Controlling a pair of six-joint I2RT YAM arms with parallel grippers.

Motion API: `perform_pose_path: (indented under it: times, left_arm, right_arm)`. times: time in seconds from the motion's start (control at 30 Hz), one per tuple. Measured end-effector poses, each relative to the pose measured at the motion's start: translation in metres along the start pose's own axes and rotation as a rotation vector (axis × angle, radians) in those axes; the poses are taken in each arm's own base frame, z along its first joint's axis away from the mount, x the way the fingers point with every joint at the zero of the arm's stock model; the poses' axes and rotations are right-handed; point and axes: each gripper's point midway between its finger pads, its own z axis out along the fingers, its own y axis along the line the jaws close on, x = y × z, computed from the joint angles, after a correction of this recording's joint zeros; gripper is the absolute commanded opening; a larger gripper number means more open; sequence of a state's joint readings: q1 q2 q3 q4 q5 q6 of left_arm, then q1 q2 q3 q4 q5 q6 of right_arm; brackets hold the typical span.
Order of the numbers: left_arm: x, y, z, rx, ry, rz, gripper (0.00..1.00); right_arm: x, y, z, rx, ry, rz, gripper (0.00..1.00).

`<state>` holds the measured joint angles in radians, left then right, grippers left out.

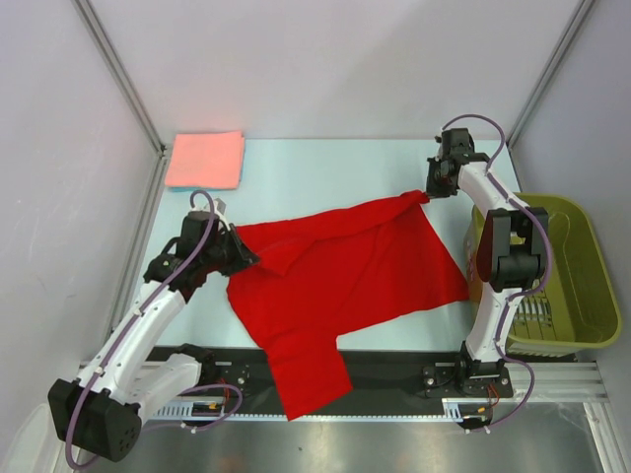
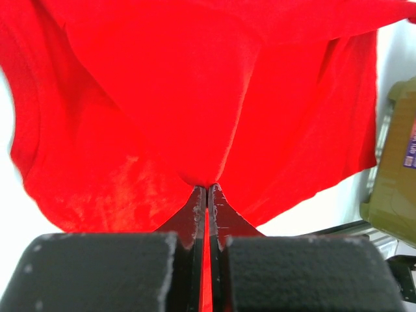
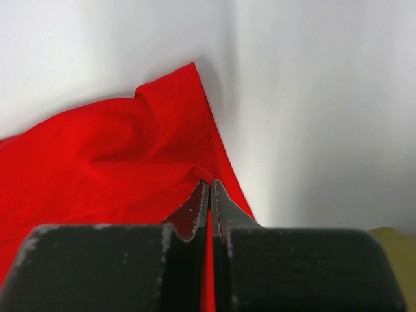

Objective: Fold and stack the t-shirts
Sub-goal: Fold the tshirt

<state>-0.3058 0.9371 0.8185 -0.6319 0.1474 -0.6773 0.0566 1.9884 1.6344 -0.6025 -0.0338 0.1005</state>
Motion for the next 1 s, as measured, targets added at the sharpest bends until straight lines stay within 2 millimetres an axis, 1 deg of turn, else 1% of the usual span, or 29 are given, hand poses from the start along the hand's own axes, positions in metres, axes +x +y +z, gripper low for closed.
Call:
perform_pose_path:
  times: [0.13, 0.3, 0.4, 0.43, 0.47, 0.5, 0.53, 0.57, 0.6, 0.63, 0.67, 0.7, 0.73, 0.77, 0.83, 0.87, 0.93, 0.97, 1.0]
  left_arm:
    - [0.005, 0.006, 0.000, -0.027, 0.014, -0.006, 0.00]
    - [0.007, 0.008, 0.001, -0.027, 0.021, -0.006, 0.00]
    - [0.014, 0.011, 0.003, -0.028, 0.044, -0.009, 0.01]
    - [0.018, 0.012, 0.004, -0.026, 0.054, -0.010, 0.05]
    - [0.020, 0.013, 0.005, -0.025, 0.062, -0.007, 0.25]
    - [0.022, 0.013, 0.005, -0.024, 0.069, -0.003, 0.39]
    - [0.024, 0.014, 0.004, -0.021, 0.074, 0.005, 0.53]
    - [0.024, 0.014, 0.003, -0.018, 0.076, 0.013, 0.84]
    - [0.024, 0.014, 0.001, -0.015, 0.073, 0.023, 0.89]
    - [0.024, 0.014, -0.001, -0.016, 0.066, 0.030, 0.92]
    - [0.022, 0.015, -0.002, -0.022, 0.056, 0.039, 0.94]
    - [0.021, 0.017, -0.004, -0.031, 0.047, 0.050, 0.94]
    - [0.018, 0.018, -0.005, -0.045, 0.042, 0.065, 0.94]
    - [0.013, 0.019, -0.004, -0.061, 0.037, 0.078, 0.92]
    - [-0.002, 0.020, 0.001, -0.101, 0.028, 0.111, 0.90]
    - [-0.012, 0.018, 0.007, -0.116, 0.024, 0.125, 0.85]
    - [-0.035, 0.020, 0.020, -0.151, 0.014, 0.143, 0.82]
    - [-0.046, 0.023, 0.030, -0.169, 0.013, 0.144, 0.77]
    - [-0.057, 0.029, 0.038, -0.191, 0.015, 0.140, 0.75]
  right_arm:
    - [0.002, -0.001, 0.000, 0.004, 0.006, 0.000, 0.03]
    - [0.023, -0.006, 0.003, 0.022, 0.047, 0.002, 0.04]
    - [0.030, -0.008, 0.004, 0.029, 0.065, 0.004, 0.13]
    - [0.030, -0.008, 0.004, 0.031, 0.066, 0.004, 0.22]
    - [0.030, -0.009, 0.004, 0.037, 0.065, 0.006, 0.28]
    - [0.030, -0.010, 0.004, 0.043, 0.067, 0.007, 0.33]
    - [0.032, -0.013, 0.003, 0.057, 0.073, 0.005, 0.46]
    - [0.033, -0.015, 0.002, 0.069, 0.077, 0.010, 0.53]
    - [0.034, -0.018, 0.000, 0.088, 0.081, 0.010, 0.59]
    - [0.034, -0.020, -0.003, 0.099, 0.077, 0.012, 0.73]
    - [0.031, -0.021, -0.006, 0.111, 0.066, 0.016, 0.78]
    - [0.027, -0.023, -0.011, 0.119, 0.051, 0.015, 0.80]
    - [0.021, -0.022, -0.015, 0.120, 0.030, 0.014, 0.84]
    - [0.014, -0.021, -0.018, 0.117, 0.008, 0.016, 0.87]
    - [-0.005, -0.016, -0.021, 0.099, -0.041, 0.021, 0.87]
    - [-0.020, -0.012, -0.021, 0.083, -0.073, 0.024, 0.87]
    - [-0.047, -0.005, -0.017, 0.058, -0.126, 0.030, 0.83]
    - [-0.059, -0.002, -0.013, 0.047, -0.149, 0.030, 0.82]
    - [-0.068, 0.000, -0.006, 0.040, -0.166, 0.031, 0.81]
